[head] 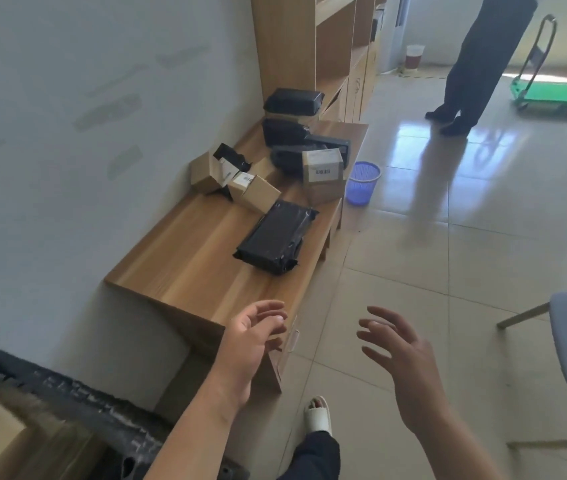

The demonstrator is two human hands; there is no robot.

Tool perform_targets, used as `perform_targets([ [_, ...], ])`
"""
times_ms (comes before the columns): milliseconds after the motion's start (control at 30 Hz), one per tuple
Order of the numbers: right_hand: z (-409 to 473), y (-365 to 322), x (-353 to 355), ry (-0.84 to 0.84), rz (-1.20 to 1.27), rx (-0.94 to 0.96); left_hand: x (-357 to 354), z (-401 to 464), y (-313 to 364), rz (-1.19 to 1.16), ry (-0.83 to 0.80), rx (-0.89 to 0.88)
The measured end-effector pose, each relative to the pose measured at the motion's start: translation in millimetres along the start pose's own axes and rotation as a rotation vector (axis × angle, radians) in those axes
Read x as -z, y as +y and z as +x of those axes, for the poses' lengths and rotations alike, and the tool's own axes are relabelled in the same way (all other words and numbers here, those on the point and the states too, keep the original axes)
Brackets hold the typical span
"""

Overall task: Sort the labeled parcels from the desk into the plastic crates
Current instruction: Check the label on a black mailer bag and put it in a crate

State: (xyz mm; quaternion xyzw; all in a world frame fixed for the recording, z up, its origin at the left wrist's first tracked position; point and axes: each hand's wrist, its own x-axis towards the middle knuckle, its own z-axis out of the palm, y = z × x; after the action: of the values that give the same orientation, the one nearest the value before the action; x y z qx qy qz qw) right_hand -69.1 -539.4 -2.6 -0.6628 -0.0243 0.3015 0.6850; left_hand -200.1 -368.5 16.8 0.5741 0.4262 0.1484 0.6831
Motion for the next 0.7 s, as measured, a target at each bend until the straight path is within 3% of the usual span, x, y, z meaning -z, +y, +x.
perform_targets([
  [367,200,-115,-8,-0.011,-0.133,0.043,-51,206,87,0.111,0.069,-0.075],
  [433,225,-125,-14,-0.034,-0.136,0.039,-56,236,90,0.299,0.071,-0.072],
  [567,272,-131,-23,-0.087,-0.152,-0.026,-61,280,84,0.966,0.064,0.025],
  [700,336,-142,-42,-0.182,-0.212,-0.044,-62,319,73,1.134,0.068,0.151],
])
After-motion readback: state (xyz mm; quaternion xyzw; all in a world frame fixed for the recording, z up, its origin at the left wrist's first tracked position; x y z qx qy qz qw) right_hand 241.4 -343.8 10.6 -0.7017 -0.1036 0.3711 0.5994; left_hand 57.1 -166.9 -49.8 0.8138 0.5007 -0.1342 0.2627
